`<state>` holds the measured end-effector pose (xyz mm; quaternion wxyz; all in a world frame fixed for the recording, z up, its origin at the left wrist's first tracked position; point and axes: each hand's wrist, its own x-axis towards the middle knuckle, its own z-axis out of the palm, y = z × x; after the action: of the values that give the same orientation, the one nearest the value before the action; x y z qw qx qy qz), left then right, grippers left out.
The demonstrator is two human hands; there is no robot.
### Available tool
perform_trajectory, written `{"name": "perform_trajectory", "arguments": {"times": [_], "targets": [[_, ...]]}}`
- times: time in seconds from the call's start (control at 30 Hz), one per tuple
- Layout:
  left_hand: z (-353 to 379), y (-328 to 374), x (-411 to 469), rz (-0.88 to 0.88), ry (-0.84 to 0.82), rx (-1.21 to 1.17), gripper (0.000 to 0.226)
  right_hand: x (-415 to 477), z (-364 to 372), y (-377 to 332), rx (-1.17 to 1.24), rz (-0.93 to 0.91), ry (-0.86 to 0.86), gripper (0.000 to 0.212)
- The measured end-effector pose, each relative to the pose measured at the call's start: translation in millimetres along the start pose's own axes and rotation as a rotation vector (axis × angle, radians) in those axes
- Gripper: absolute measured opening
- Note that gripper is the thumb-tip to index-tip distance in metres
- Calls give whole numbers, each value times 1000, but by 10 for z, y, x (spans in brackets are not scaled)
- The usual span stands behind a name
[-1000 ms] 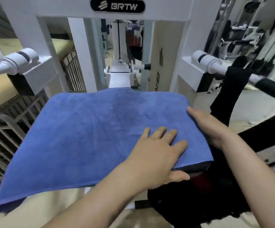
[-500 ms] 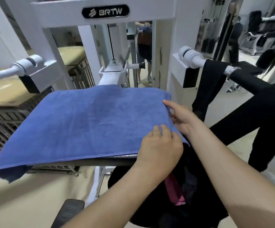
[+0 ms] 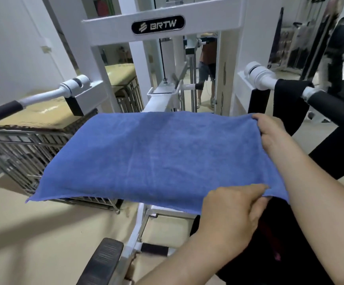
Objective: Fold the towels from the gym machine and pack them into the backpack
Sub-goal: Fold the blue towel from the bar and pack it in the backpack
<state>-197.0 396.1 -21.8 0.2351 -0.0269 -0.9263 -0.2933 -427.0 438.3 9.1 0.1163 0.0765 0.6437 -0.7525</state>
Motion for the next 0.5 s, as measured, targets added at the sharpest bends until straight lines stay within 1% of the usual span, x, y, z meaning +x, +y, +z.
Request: {"name": "perform_trajectory", "arguments": {"times": [0.07,0.13,0.2,0.23,0.3,0.33,0.43,0.47,0.5], "targets": [[-61,65,39,-88,76,-189,20,-2,16,-16,16,-16,-20,12],[-214,83,105,-214,157,-376,22,-11,125,-111,33,-42,-55,22],[-437,26,152,-319,249,-488,21,-52,351,-244,-5,-87,-107,25],[-551,-42,163,-354,298,-537,18,-97,508,-311,-36,-108,-148,26],[-780,-274,123,-421,398,-614,5,-180,925,-375,-7,-138,-251,33],[-871,-371,86,-462,438,-650,2,-233,1130,-390,-10,-146,-279,33],[-1184,-732,-120,-594,557,-735,14,-498,1865,-344,-177,-158,-352,19],[-1304,-851,-206,-634,592,-731,19,-574,2106,-293,-218,-152,-381,16],[-1427,-967,-297,-673,626,-709,23,-636,2333,-230,-249,-142,-410,17]]}}
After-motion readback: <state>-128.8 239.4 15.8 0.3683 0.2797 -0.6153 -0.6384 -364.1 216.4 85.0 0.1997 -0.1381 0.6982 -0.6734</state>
